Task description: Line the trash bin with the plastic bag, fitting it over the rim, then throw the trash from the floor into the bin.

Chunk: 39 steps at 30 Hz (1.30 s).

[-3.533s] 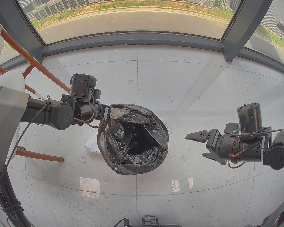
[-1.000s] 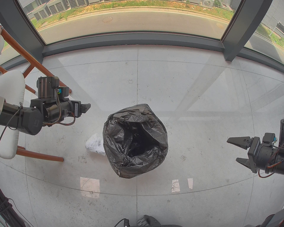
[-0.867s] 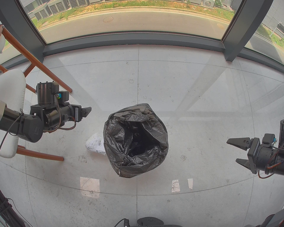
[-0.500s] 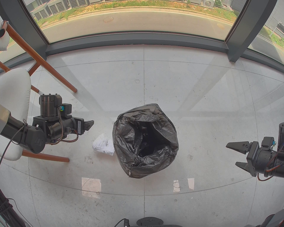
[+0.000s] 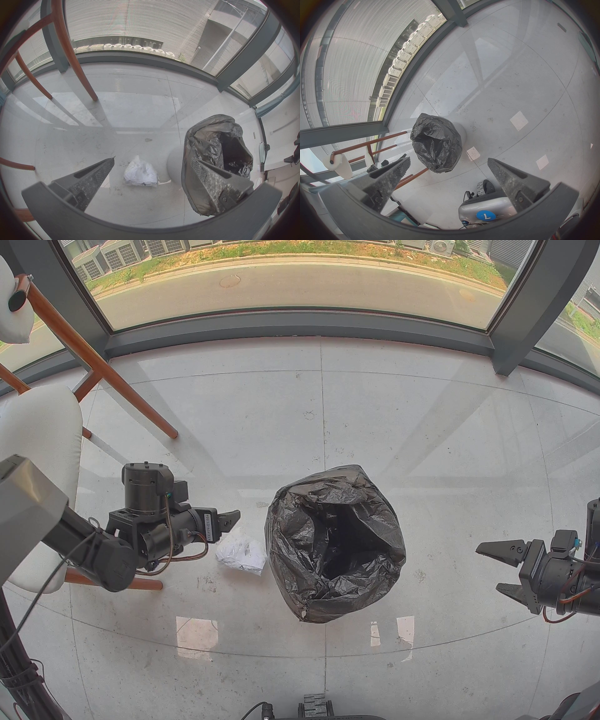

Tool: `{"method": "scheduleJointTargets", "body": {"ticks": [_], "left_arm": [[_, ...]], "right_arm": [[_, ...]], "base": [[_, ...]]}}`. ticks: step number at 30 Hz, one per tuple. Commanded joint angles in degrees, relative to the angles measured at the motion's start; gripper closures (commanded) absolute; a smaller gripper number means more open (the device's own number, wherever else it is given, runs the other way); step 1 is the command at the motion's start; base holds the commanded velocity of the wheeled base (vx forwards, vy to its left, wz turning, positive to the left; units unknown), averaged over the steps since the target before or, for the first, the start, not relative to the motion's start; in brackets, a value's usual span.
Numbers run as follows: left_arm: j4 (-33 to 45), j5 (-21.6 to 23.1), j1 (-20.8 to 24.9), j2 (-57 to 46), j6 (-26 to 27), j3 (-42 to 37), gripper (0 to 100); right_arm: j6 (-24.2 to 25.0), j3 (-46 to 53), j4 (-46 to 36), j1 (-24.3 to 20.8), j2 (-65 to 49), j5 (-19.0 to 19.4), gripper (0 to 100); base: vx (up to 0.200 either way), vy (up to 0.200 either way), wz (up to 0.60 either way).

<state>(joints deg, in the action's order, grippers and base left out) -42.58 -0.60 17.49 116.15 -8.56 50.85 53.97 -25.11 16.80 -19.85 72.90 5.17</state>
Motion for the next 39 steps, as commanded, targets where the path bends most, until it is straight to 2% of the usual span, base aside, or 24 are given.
{"method": "scheduleJointTargets", "body": {"ticks": [1, 13, 22, 33, 39], "left_arm": [[-4.2, -0.5, 0.5, 8.7, 0.1, 0.2, 0], [-10.0, -2.3, -0.2, 18.9, 0.2, 2.3, 0], [-10.2, -2.7, -2.3, 26.8, 0.3, 10.3, 0], [-10.1, -2.7, -2.6, 32.6, 0.2, 15.8, 0], [-10.0, -2.9, -2.6, 37.5, 0.3, 22.3, 0]], "right_arm": [[0.0, 0.2, 0.0, 0.0, 0.8, 0.0, 0], [0.0, -0.4, 0.1, 0.0, 2.5, 0.0, 0], [-0.1, -0.3, 0.1, 0.1, 2.1, 0.0, 0], [0.0, -0.4, 0.1, 1.6, 2.3, 0.0, 0], [0.1, -0.3, 0.1, 1.6, 2.2, 0.0, 0]], "base": [[0.000, 0.000, 0.00], [0.000, 0.000, 0.00], [0.000, 0.000, 0.00], [0.000, 0.000, 0.00], [0.000, 0.000, 0.00]]}}
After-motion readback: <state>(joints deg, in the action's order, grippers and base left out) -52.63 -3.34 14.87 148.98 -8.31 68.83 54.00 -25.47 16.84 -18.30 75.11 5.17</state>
